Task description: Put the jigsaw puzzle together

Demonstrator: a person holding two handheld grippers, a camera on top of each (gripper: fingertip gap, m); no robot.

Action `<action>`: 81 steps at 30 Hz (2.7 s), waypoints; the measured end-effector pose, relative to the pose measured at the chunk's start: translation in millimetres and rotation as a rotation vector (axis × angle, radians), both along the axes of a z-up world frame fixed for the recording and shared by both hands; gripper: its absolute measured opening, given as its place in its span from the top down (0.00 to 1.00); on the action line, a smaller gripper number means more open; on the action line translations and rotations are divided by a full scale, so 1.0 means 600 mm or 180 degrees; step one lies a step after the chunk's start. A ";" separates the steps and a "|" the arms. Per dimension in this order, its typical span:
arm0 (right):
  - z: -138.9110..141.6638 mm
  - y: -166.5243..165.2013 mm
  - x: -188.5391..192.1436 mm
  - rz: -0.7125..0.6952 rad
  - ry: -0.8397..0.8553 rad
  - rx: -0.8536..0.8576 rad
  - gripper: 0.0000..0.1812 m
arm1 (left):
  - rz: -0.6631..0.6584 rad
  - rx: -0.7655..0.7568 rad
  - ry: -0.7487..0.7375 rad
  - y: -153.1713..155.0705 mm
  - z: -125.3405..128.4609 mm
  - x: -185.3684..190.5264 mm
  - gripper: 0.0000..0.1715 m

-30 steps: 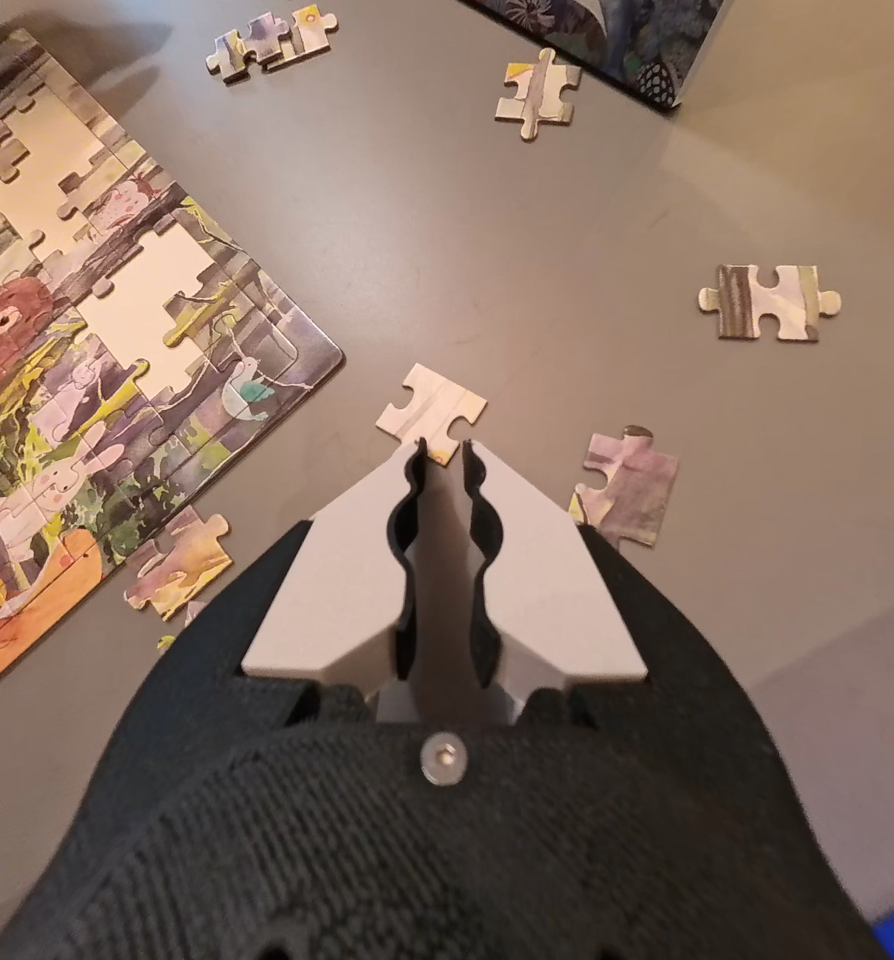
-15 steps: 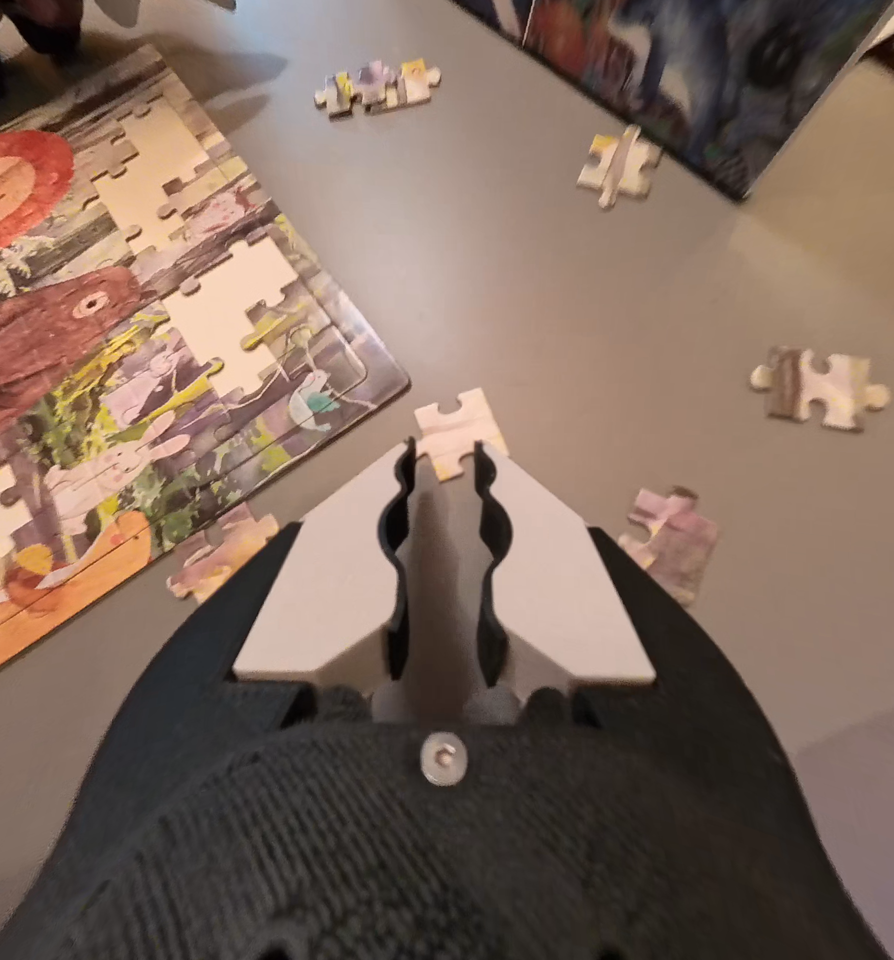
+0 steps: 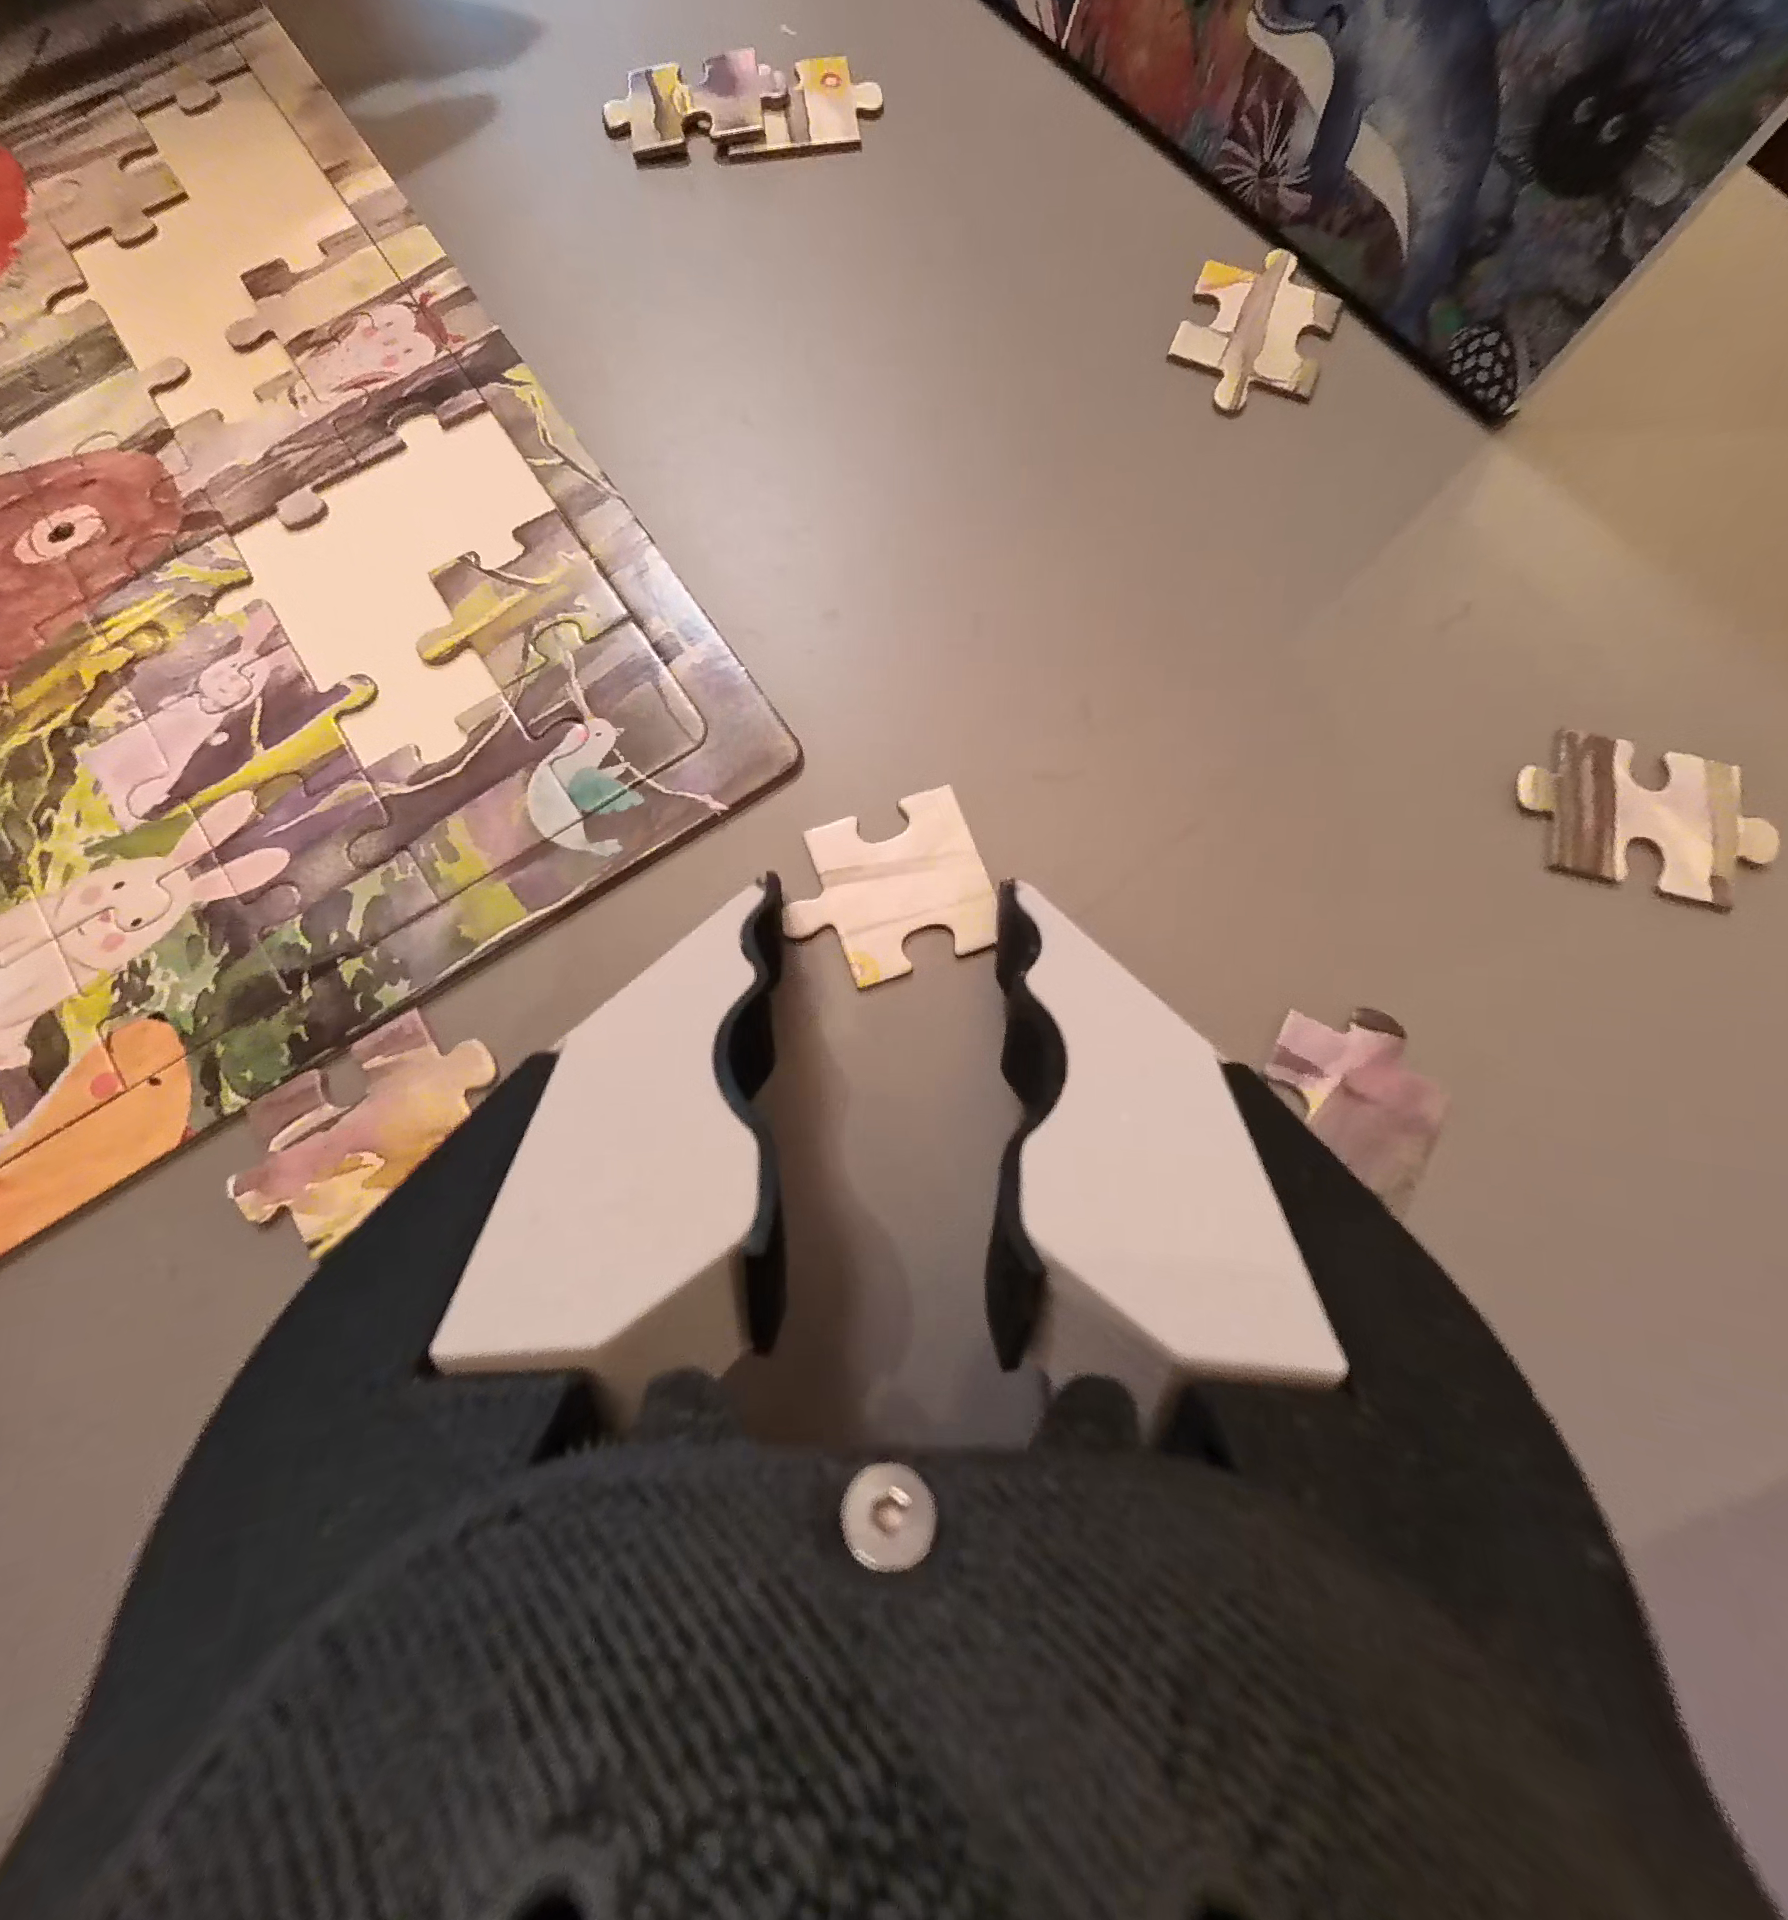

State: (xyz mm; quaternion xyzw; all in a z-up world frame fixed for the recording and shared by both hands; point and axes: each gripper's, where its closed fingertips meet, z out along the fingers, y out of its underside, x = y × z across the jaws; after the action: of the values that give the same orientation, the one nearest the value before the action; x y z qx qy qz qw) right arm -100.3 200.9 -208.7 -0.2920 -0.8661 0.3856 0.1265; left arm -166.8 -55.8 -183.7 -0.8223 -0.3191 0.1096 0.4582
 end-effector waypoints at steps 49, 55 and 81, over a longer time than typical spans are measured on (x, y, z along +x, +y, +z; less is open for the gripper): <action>0.017 0.060 -0.048 -0.0728 0.0271 0.0128 0.74 | 0.0021 0.0035 -0.0013 -0.002 0.002 -0.001 0.86; 0.001 0.047 -0.024 -0.0507 -0.0096 -0.0027 0.73 | 0.0014 0.0021 -0.0007 -0.001 0.001 -0.001 0.86; 0.001 -0.006 -0.012 -0.0431 -0.0181 0.0036 0.81 | 0.0021 0.0019 -0.0033 -0.002 -0.001 -0.002 0.86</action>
State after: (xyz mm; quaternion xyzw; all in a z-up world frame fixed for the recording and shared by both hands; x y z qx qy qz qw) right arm -107.3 197.1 -208.3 -0.3600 -0.8497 0.3628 0.1293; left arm -167.8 -56.9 -184.1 -0.8205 -0.3246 0.1059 0.4586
